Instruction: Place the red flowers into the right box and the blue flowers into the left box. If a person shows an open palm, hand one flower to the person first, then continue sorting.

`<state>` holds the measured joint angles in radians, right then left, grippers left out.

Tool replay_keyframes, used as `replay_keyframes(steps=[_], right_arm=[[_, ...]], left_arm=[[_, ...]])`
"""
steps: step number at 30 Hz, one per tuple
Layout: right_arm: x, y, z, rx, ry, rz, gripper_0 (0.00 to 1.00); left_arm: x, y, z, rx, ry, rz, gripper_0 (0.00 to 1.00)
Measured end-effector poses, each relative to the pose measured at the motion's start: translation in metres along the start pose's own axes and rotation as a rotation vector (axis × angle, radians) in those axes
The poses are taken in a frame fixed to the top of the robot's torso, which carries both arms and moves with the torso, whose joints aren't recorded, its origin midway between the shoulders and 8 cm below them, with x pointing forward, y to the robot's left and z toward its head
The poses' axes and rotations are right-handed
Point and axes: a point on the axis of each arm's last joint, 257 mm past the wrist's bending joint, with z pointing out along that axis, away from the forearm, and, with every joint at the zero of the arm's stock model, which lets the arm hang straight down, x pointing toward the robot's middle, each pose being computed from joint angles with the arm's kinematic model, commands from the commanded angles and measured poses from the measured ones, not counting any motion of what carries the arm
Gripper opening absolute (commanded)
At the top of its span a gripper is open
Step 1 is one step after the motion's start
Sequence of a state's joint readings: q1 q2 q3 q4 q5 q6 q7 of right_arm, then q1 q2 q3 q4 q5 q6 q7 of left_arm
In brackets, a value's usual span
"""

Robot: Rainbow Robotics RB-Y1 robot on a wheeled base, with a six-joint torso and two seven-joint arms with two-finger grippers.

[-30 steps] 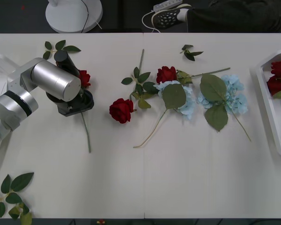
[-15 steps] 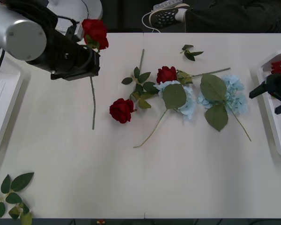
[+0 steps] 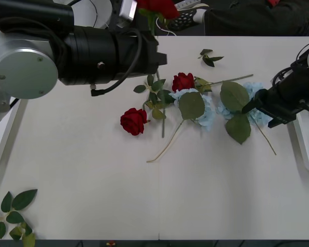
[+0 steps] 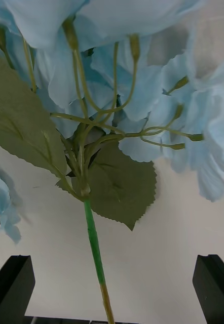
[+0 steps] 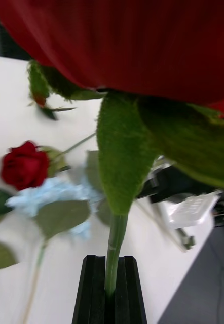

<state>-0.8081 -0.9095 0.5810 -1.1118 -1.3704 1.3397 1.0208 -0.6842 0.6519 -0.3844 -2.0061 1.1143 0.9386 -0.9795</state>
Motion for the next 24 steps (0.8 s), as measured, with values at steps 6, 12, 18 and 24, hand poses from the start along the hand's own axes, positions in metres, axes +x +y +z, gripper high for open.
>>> replay_keyframes(steps=[6, 12, 18, 24], right_arm=[[0.004, 0.004, 0.02, 0.038, -0.001, -0.035, 0.93], [0.008, 0.008, 0.026, 0.04, 0.007, -0.045, 0.92], [0.019, 0.023, 0.019, -0.022, 0.058, -0.02, 0.92], [0.017, 0.015, -0.018, -0.057, 0.089, -0.21, 0.92]], left_arm=[[-0.011, -0.048, 0.022, 0.11, -0.08, -0.01, 0.0], [-0.019, -0.076, 0.036, 0.15, -0.136, -0.001, 0.0], [-0.033, -0.101, 0.044, 0.209, -0.206, -0.02, 0.0], [-0.056, -0.109, 0.049, 0.27, -0.309, -0.064, 0.0]])
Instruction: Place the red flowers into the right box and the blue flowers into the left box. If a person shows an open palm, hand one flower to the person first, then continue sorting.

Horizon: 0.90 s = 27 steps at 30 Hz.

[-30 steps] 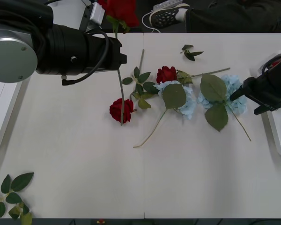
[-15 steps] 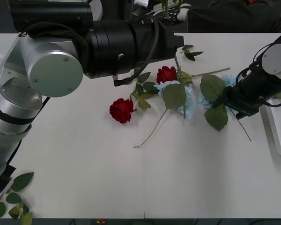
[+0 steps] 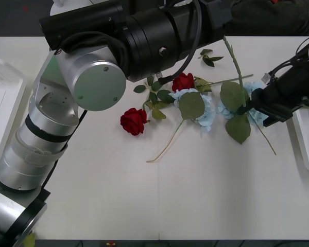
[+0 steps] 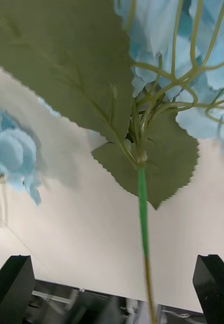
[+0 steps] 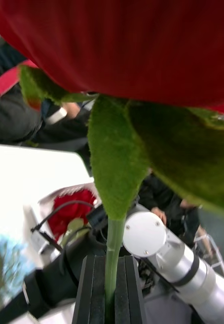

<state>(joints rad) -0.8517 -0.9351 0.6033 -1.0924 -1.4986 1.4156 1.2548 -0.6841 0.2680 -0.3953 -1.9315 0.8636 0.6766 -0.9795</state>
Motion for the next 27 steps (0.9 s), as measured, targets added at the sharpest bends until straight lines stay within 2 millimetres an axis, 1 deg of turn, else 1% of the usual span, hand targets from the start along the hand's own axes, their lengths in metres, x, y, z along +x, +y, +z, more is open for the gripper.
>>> replay_keyframes(steps=[4, 7, 9, 13, 15, 16, 19, 21, 24, 27], right_arm=[[-0.001, -0.018, -0.033, 0.0, -0.006, -0.282, 0.92], [-0.005, -0.023, -0.061, -0.03, -0.038, -0.388, 0.93], [-0.004, -0.028, -0.077, -0.045, -0.051, -0.468, 0.92], [0.005, -0.033, -0.107, -0.087, -0.064, -0.683, 0.92], [0.013, -0.031, -0.122, -0.121, -0.064, -0.736, 0.93], [0.016, -0.03, -0.128, -0.138, -0.064, -0.735, 0.92], [0.028, -0.019, -0.148, -0.219, -0.063, -0.731, 0.92], [0.037, -0.011, -0.158, -0.271, -0.062, -0.767, 0.92], [0.051, 0.01, -0.172, -0.378, -0.069, -0.852, 0.93], [0.06, 0.029, -0.18, -0.464, -0.075, -0.875, 0.92]], left_arm=[[0.005, 0.007, 0.006, -0.006, -0.003, -0.006, 0.0], [0.008, 0.008, 0.007, -0.008, 0.001, -0.005, 0.0], [0.008, 0.008, 0.007, -0.008, 0.001, -0.005, 0.0], [0.008, 0.008, 0.007, -0.009, 0.001, -0.005, 0.0], [0.008, 0.008, 0.007, -0.009, 0.001, -0.005, 0.0], [0.008, 0.008, 0.007, -0.009, 0.001, -0.005, 0.0], [0.008, 0.008, 0.007, -0.009, 0.001, -0.005, 0.0], [0.008, 0.008, 0.007, -0.009, 0.001, -0.005, 0.0], [0.008, 0.008, 0.007, -0.009, 0.001, -0.005, 0.0], [0.008, 0.008, 0.007, -0.009, 0.001, -0.005, 0.0]])
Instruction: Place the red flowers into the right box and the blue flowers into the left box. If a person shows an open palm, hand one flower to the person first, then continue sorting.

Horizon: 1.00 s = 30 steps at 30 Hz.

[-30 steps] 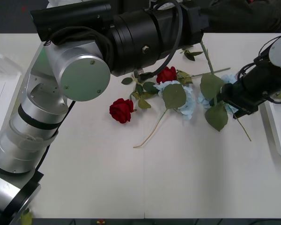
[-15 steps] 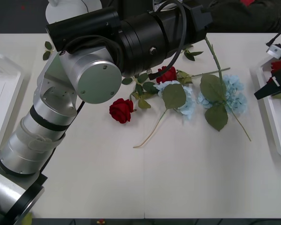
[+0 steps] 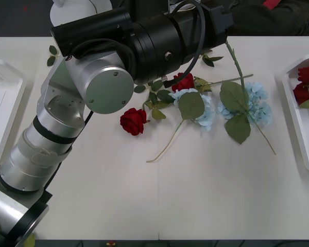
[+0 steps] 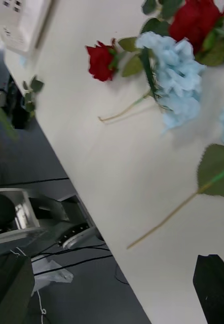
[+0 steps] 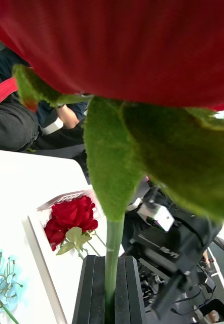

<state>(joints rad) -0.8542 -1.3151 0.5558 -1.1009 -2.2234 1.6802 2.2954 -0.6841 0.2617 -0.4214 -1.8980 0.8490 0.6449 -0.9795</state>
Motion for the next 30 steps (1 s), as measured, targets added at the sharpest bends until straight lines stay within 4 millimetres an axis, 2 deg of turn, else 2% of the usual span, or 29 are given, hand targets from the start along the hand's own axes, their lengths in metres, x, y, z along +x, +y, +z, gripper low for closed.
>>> replay_keyframes(steps=[11, 15, 22, 30], right_arm=[[-0.017, 0.043, 0.028, -0.086, -0.085, -0.074, 0.93], [-0.032, 0.052, 0.046, -0.105, -0.122, -0.015, 0.92], [-0.06, 0.064, 0.081, -0.12, -0.174, -0.022, 0.92], [-0.072, 0.084, 0.112, -0.136, -0.165, -0.019, 0.92]], left_arm=[[0.0, 0.0, 0.0, -0.001, 0.0, 0.0, 0.0], [0.0, 0.0, 0.0, -0.001, 0.0, 0.0, 0.0], [0.0, 0.0, 0.0, -0.001, 0.0, 0.0, 0.0], [0.0, 0.0, 0.0, -0.001, 0.0, 0.0, 0.0]])
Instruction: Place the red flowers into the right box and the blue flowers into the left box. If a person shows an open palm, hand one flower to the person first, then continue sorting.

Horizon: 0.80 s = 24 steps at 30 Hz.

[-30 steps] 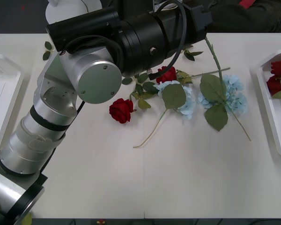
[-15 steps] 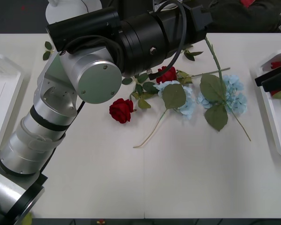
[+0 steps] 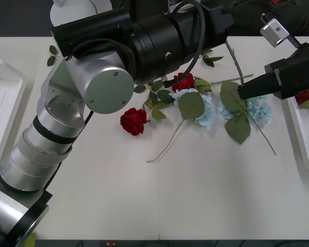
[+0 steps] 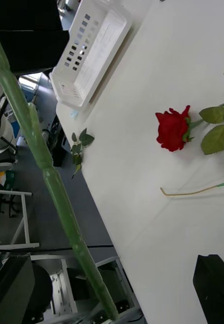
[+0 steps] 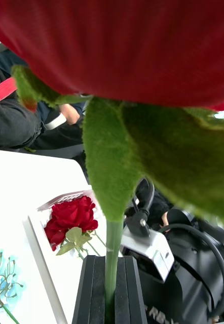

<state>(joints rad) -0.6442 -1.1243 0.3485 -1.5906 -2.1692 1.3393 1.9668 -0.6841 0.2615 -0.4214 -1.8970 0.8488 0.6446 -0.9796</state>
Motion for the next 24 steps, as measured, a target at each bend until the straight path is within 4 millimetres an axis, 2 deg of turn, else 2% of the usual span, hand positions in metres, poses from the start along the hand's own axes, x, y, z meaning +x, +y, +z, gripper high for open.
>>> replay_keyframes(steps=[3, 5, 6, 8, 9, 11, 24], right_arm=[[0.002, 0.003, 0.006, -0.002, 0.012, -0.019, 0.82], [0.002, 0.005, 0.009, -0.005, 0.016, -0.025, 0.56], [0.002, 0.005, 0.01, -0.007, 0.015, -0.026, 0.46], [0.001, 0.007, 0.012, -0.011, 0.012, -0.027, 0.16], [0.001, 0.007, 0.012, -0.011, 0.013, -0.027, 0.04], [0.003, 0.007, 0.014, -0.013, 0.017, -0.025, 0.0], [0.008, 0.01, 0.019, -0.02, 0.033, 0.004, 0.0]], left_arm=[[0.0, 0.0, 0.0, 0.0, 0.0, 0.0, 0.0], [0.0, 0.0, 0.0, 0.0, 0.0, 0.0, 0.0], [0.0, 0.0, 0.0, 0.0, 0.0, 0.0, 0.0], [0.0, 0.0, 0.0, 0.0, 0.0, 0.0, 0.0], [0.0, 0.0, 0.0, 0.0, 0.0, 0.0, 0.0], [0.0, 0.0, 0.0, 0.0, 0.0, 0.0, 0.0], [0.0, 0.001, 0.0, -0.001, 0.0, 0.0, 0.0]])
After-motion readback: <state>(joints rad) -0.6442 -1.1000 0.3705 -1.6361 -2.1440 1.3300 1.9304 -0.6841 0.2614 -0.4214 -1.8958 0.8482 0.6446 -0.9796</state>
